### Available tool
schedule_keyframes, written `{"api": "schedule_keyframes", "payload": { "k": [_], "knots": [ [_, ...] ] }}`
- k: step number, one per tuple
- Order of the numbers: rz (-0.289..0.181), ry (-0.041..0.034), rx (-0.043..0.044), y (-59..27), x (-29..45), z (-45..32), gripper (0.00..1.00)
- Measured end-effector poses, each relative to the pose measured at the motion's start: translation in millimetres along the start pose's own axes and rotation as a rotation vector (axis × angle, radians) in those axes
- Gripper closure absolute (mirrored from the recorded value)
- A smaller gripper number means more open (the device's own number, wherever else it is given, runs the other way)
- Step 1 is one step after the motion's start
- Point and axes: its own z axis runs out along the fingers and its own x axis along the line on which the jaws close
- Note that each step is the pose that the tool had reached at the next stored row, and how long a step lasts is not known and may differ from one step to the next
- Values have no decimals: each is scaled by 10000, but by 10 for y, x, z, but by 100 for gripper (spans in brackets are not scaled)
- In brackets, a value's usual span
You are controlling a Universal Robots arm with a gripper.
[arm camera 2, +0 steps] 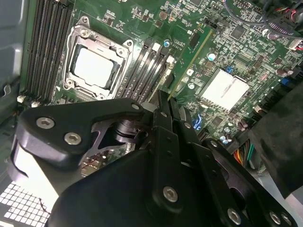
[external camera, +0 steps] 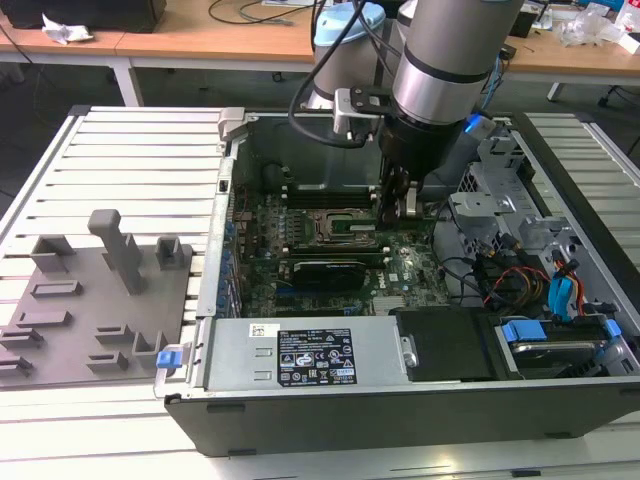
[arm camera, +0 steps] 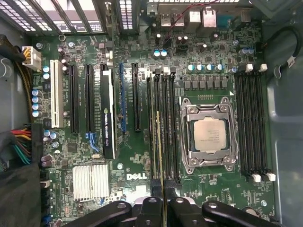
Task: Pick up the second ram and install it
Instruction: 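Insert the second ram into the second slot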
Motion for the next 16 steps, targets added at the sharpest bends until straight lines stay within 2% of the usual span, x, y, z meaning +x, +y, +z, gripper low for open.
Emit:
{"api": "schedule_keyframes", "payload": {
  "k": [5,8,12,13,16],
  "knots": [
    [3,-2,1,2,1,18,87],
    [1,-1,1,109,8,39,87],
    [0,0,0,260,13,107,87],
    [1,20,0,298,9,128,87],
    [13,243,13,372,-65,179,87]
  ]
}}
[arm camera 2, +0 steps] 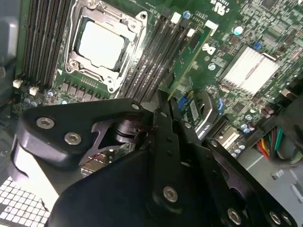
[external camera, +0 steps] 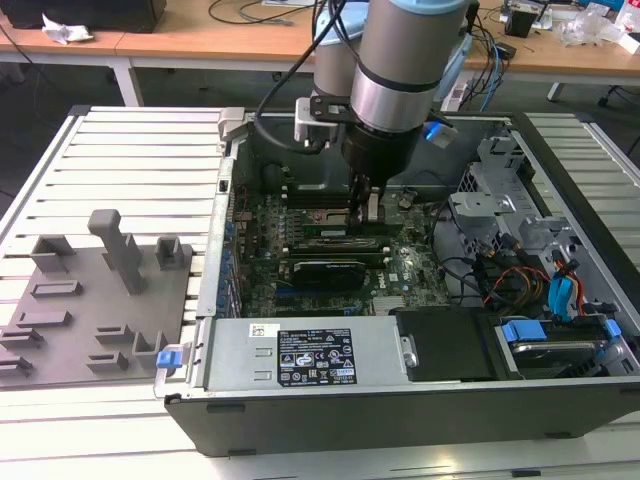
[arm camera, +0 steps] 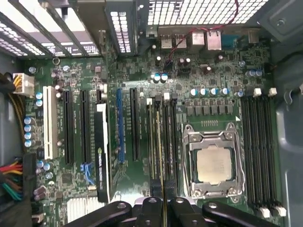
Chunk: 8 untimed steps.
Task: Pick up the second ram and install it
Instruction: 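Insert the second ram into the second slot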
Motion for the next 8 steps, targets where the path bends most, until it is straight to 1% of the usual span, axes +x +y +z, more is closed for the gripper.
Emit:
{"api": "schedule_keyframes", "payload": {
  "k": [1,2,3,8],
  "knots": [
    [2,33,2,16,-7,9,87],
    [11,47,4,34,-14,30,87],
    [23,48,5,50,-26,74,87],
    [26,49,4,53,-52,118,87]
  ]
}}
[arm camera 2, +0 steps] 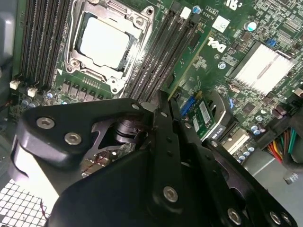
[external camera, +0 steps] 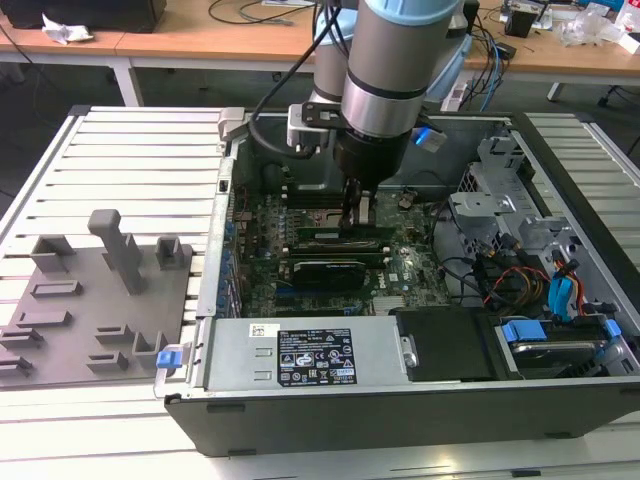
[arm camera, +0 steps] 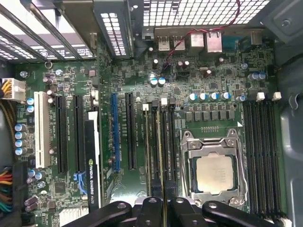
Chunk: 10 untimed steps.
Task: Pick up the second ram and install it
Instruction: 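Insert the second ram into the second slot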
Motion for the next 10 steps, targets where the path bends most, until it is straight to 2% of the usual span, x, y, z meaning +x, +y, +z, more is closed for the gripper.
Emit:
{"api": "schedule_keyframes", "payload": {
  "k": [5,10],
  "knots": [
    [2,-1,0,-1,-12,47,87],
    [3,39,2,17,-89,188,87]
  ]
}}
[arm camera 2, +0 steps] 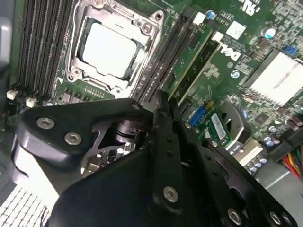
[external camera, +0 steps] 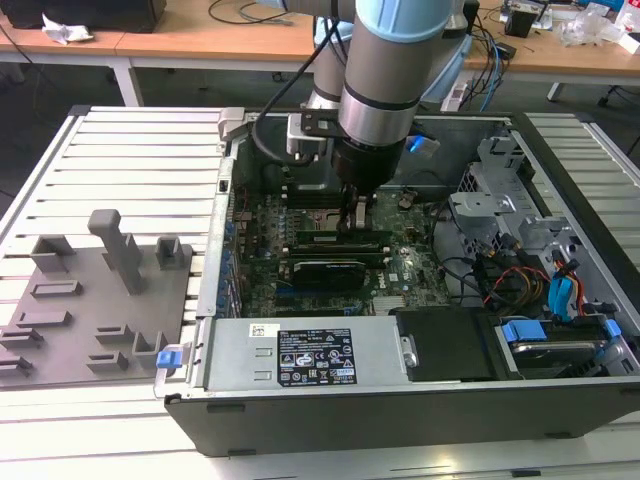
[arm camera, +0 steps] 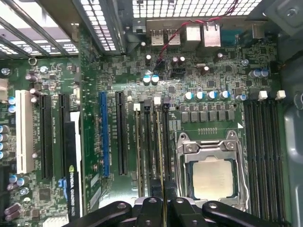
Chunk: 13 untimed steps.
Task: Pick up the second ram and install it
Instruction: 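Insert the second ram into the second slot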
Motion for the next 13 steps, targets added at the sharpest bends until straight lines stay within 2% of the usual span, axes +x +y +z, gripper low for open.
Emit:
{"api": "schedule_keyframes", "payload": {
  "k": [1,5,13],
  "knots": [
    [4,0,0,23,2,37,87],
    [82,-6,3,29,4,99,87],
    [87,-4,2,40,6,146,87]
  ]
}}
